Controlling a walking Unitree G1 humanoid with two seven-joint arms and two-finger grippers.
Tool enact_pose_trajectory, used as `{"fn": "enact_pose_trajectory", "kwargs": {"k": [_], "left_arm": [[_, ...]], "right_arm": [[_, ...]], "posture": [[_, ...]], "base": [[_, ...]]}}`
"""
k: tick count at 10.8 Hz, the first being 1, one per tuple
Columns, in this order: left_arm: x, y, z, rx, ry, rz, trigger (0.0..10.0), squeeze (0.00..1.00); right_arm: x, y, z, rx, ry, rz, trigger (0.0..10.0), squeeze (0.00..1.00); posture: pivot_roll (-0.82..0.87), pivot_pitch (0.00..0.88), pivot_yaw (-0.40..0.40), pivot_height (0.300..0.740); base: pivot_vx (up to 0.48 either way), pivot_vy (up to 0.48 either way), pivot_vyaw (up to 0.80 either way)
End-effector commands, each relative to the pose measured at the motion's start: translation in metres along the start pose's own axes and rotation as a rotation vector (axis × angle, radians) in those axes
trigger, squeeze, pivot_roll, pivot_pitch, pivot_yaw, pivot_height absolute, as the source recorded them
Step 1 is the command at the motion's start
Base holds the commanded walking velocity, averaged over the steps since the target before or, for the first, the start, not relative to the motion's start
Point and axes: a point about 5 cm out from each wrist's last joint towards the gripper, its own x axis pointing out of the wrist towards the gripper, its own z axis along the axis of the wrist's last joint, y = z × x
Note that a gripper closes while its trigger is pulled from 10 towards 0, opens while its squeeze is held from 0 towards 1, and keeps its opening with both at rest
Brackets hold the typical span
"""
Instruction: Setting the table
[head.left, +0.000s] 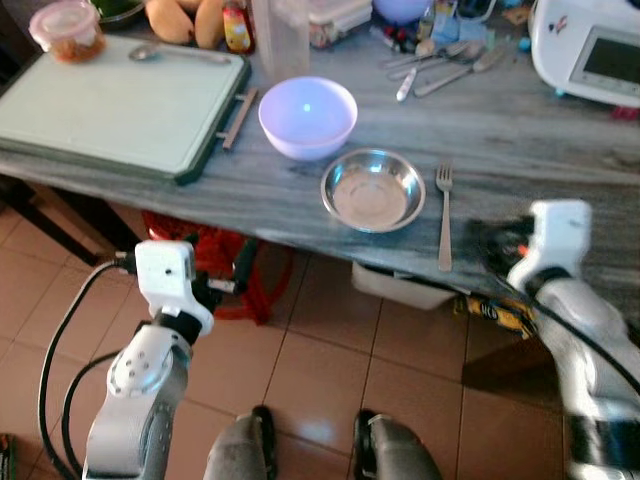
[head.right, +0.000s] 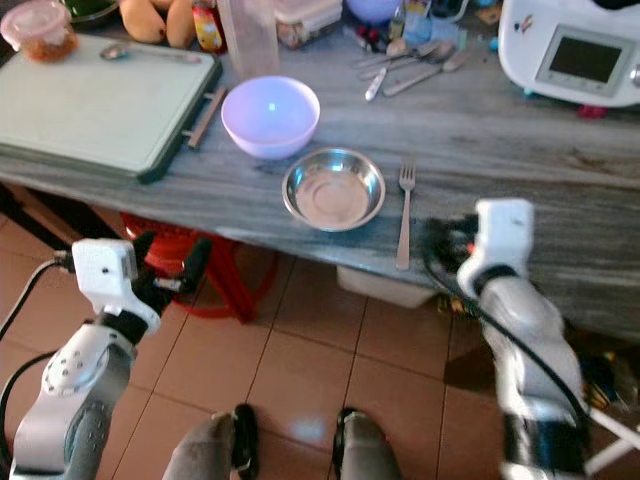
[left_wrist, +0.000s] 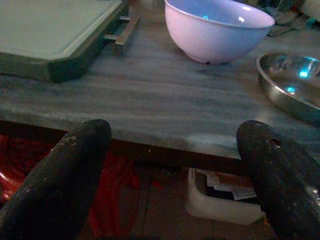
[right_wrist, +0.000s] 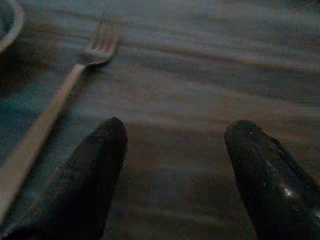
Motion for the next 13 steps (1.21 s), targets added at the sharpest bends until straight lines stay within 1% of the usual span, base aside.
{"fn": "enact_pose_trajectory", "kwargs": {"k": [1, 2, 3, 4, 5, 6, 7, 8, 9, 10, 13], "left_arm": [[-0.002, 0.002, -0.003, -0.011, 0.004, 0.037, 10.0, 0.00], [-0.002, -0.002, -0.006, 0.006, 0.009, 0.064, 10.0, 0.00], [0.001, -0.004, -0.011, -0.010, 0.026, 0.079, 10.0, 0.00], [0.006, 0.000, -0.009, -0.008, 0.008, 0.108, 10.0, 0.00], [0.006, 0.003, -0.011, -0.010, 0.013, 0.133, 10.0, 0.00], [0.006, 0.004, -0.017, -0.015, 0.033, 0.155, 10.0, 0.00], [0.009, 0.002, -0.017, -0.007, 0.027, 0.161, 10.0, 0.00], [0.011, 0.003, -0.014, 0.002, 0.017, 0.168, 10.0, 0.00], [0.012, 0.004, -0.014, 0.004, 0.017, 0.169, 10.0, 0.00], [0.014, 0.004, -0.014, 0.004, 0.011, 0.169, 10.0, 0.00], [0.017, 0.001, -0.013, 0.001, -0.001, 0.168, 10.0, 0.00]], "right_arm": [[-0.012, -0.002, 0.003, -0.037, -0.054, -0.060, 10.0, 0.00], [-0.021, 0.006, -0.001, -0.043, -0.083, -0.089, 10.0, 0.00], [-0.027, 0.017, -0.009, -0.059, -0.100, -0.082, 10.0, 0.00], [-0.030, 0.026, -0.010, -0.077, -0.139, -0.064, 10.0, 0.00], [-0.027, 0.029, -0.006, -0.076, -0.184, -0.095, 10.0, 1.00], [-0.023, 0.033, -0.006, -0.082, -0.208, -0.111, 10.0, 1.00], [-0.022, 0.042, -0.005, -0.111, -0.237, -0.110, 10.0, 1.00], [-0.024, 0.049, -0.008, -0.030, -0.233, -0.098, 10.0, 0.00], [-0.024, 0.053, -0.007, -0.033, -0.251, -0.087, 10.0, 0.00], [-0.021, 0.055, -0.004, -0.039, -0.267, -0.082, 10.0, 0.00], [-0.013, 0.053, 0.001, -0.046, -0.288, -0.069, 10.0, 0.00]], "posture": [[-0.04, 0.195, 0.008, 0.740], [-0.05, 0.177, 0.002, 0.740], [-0.03, 0.160, 0.002, 0.740], [-0.02, 0.147, 0.007, 0.740], [-0.02, 0.128, 0.012, 0.740], [-0.02, 0.121, 0.017, 0.740], [-0.02, 0.118, 0.019, 0.740], [-0.02, 0.118, 0.021, 0.740], [-0.02, 0.119, 0.021, 0.740], [-0.02, 0.118, 0.016, 0.740], [-0.02, 0.120, 0.006, 0.740]], "base": [[0.000, 0.000, 0.00], [0.000, 0.000, 0.00], [0.000, 0.000, 0.00], [0.000, 0.000, 0.00], [0.000, 0.000, 0.00], [0.000, 0.000, 0.00], [0.000, 0.000, 0.00], [0.000, 0.000, 0.00], [0.000, 0.000, 0.00], [0.000, 0.000, 0.00], [0.000, 0.000, -0.52]]}}
